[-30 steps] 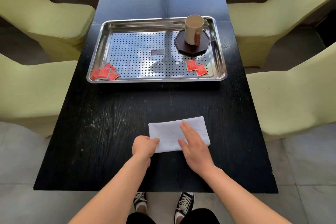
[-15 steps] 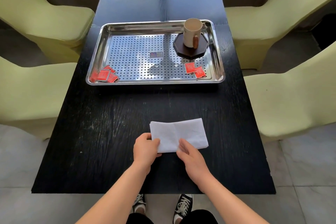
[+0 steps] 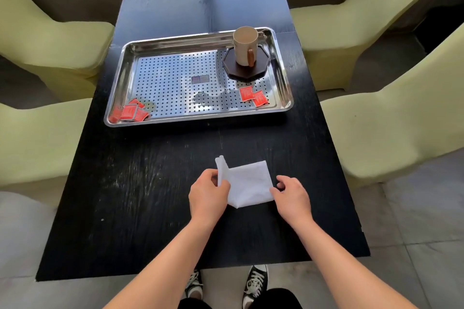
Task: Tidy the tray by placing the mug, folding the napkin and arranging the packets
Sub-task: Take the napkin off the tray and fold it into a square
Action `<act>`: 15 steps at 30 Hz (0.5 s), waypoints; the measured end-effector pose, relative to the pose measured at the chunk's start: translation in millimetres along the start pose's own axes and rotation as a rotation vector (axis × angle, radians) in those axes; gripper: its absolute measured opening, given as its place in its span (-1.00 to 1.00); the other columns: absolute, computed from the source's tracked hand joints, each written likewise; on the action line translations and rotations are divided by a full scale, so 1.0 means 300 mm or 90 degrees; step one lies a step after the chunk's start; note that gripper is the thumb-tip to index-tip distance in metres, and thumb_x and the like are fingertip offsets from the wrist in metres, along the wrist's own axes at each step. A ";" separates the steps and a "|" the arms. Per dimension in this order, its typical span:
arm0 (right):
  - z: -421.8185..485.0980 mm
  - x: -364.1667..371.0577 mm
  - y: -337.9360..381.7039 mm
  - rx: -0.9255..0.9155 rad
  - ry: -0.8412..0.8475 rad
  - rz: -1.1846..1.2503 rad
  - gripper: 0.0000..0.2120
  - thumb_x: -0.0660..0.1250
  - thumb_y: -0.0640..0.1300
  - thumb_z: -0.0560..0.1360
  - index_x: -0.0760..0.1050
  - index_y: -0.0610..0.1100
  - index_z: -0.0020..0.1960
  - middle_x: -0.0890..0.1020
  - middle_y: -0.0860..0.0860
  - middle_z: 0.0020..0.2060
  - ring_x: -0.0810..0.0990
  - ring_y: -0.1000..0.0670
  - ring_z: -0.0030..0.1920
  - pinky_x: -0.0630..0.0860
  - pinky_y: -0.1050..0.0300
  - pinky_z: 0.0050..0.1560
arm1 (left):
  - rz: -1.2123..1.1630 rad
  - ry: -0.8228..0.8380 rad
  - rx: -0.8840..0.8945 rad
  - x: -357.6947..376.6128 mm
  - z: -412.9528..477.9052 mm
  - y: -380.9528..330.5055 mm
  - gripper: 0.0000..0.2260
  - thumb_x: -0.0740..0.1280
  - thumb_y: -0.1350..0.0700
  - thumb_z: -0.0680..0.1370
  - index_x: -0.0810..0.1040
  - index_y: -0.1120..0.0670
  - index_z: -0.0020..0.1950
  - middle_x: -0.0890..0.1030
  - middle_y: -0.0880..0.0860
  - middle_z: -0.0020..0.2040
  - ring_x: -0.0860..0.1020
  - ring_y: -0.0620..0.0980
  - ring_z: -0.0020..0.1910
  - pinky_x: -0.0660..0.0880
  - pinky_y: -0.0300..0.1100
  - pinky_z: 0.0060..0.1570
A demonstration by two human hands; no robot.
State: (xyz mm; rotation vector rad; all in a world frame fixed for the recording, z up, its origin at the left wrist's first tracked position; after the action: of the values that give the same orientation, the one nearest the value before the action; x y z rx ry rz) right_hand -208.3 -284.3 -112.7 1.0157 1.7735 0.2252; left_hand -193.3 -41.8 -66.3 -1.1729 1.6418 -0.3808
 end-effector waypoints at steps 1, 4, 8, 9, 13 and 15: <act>0.011 0.005 0.007 -0.015 0.002 -0.018 -0.70 0.31 -0.12 0.58 0.56 -0.09 0.30 0.57 0.03 0.03 0.55 0.01 -0.01 0.43 0.12 -0.02 | 0.005 -0.007 0.006 0.014 0.001 -0.016 -0.83 0.32 0.09 0.47 0.58 -0.04 0.05 0.61 -0.12 -0.16 0.60 -0.08 -0.16 0.64 0.03 -0.14; 0.029 0.006 0.018 -0.021 -0.002 -0.033 -0.76 0.30 -0.15 0.56 0.63 -0.08 0.18 0.61 0.04 -0.02 0.53 0.01 -0.02 0.39 0.14 -0.05 | 0.045 -0.022 0.028 0.061 0.004 -0.073 -0.80 0.32 0.06 0.50 0.57 -0.02 0.11 0.58 -0.12 -0.18 0.56 -0.15 -0.20 0.52 -0.16 -0.27; 0.037 0.002 0.014 0.005 -0.002 -0.009 -0.77 0.32 -0.18 0.54 0.64 -0.07 0.16 0.66 0.03 0.04 0.58 0.00 0.06 0.44 0.16 0.00 | 0.102 -0.003 0.040 0.144 0.007 -0.127 -0.78 0.30 0.06 0.52 0.53 -0.02 0.15 0.62 -0.03 -0.07 0.60 0.01 -0.12 0.55 -0.07 -0.18; 0.039 0.000 0.008 0.014 -0.001 0.003 -0.76 0.32 -0.19 0.53 0.65 -0.06 0.15 0.67 0.04 0.04 0.59 0.00 0.06 0.45 0.17 0.00 | 0.114 0.002 0.044 0.164 0.007 -0.137 -0.78 0.30 0.07 0.51 0.53 -0.02 0.15 0.62 -0.01 -0.05 0.60 0.03 -0.09 0.55 -0.06 -0.14; 0.045 -0.004 -0.009 0.032 0.014 0.049 -0.76 0.31 -0.22 0.51 0.67 -0.04 0.10 0.69 0.06 0.00 0.61 0.03 0.03 0.48 0.17 -0.02 | 0.140 0.022 0.058 0.239 0.005 -0.157 -0.84 0.31 0.11 0.51 0.54 -0.03 0.08 0.62 0.01 -0.01 0.59 0.03 -0.13 0.47 -0.12 -0.22; 0.051 -0.005 -0.013 0.035 0.027 0.071 -0.77 0.30 -0.22 0.53 0.67 -0.05 0.08 0.70 0.06 0.00 0.63 0.03 -0.01 0.55 0.12 0.00 | 0.154 0.051 0.052 0.281 0.003 -0.148 -0.80 0.32 0.07 0.53 0.54 -0.03 0.15 0.64 0.00 0.00 0.59 0.01 -0.10 0.45 -0.15 -0.21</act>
State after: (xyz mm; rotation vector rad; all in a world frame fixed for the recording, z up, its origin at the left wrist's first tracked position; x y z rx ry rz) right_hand -197.4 -292.4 -120.8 1.1593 1.7714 0.2712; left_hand -169.0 -132.6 -81.2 -0.8955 1.7966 -0.3400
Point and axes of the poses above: each hand's wrist, its own z-axis towards the middle knuckle, its own x-axis out of the palm, y = z × x, the point moved 8 cm from there along z, towards the middle knuckle
